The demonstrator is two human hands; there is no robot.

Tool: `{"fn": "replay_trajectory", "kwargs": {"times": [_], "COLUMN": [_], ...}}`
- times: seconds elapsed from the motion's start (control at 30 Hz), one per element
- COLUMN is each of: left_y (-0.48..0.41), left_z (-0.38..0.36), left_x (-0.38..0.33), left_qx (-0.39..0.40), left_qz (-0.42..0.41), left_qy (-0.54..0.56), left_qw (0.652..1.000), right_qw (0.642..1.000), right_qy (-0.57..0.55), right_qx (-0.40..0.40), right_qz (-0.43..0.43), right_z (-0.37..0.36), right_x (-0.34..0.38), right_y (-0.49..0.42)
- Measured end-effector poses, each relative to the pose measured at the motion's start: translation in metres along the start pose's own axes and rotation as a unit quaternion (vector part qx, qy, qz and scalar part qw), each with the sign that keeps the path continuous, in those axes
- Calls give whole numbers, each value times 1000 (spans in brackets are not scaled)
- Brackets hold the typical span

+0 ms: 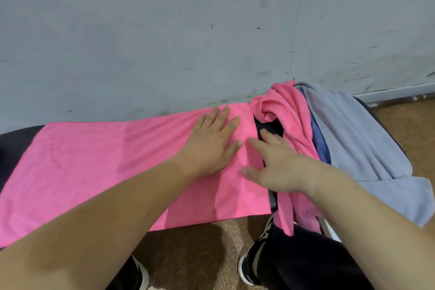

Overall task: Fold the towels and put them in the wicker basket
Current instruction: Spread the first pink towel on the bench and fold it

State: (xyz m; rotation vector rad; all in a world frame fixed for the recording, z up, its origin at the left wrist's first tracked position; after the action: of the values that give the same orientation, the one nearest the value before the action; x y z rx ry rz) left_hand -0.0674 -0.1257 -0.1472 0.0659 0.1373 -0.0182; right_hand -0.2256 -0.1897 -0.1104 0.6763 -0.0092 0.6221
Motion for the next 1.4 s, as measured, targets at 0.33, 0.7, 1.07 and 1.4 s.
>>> {"fn": "replay_trajectory", "kwargs": {"times": [0.33,0.7,1.07,1.4], "left_y": [19,36,97,130], "left_z": [4,-5,27,61], "left_x": [-58,-79,-46,-37], "left_qx": [-15,-105,-221,-87], "left_qz": [28,76,153,164], "left_qy": [70,171,301,370], "left_qw": [997,977,915,910], "right_qw": [981,965,940,851], "right_qy": [-87,-87,-269,-464], "right_qx": [-143,-230,-191,-234], "right_qz": [-100,-89,-86,-72], "right_z": [12,19,28,58], "right_x": [-39,-11,53,68], "right_y": [-18,-27,-59,-33]}}
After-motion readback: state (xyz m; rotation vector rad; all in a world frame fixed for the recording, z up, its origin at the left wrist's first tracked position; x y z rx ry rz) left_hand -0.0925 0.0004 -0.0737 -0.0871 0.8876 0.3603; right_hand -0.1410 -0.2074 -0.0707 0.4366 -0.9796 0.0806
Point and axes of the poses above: each hand's wrist, its own y-axis away from the middle knuckle, its own z-axis out of the back of the hand, x = y × z, the point moved 4 cm from there along -y, towards the middle knuckle, and after that the axes turned 13 degrees about -z, right-handed, at the moved point
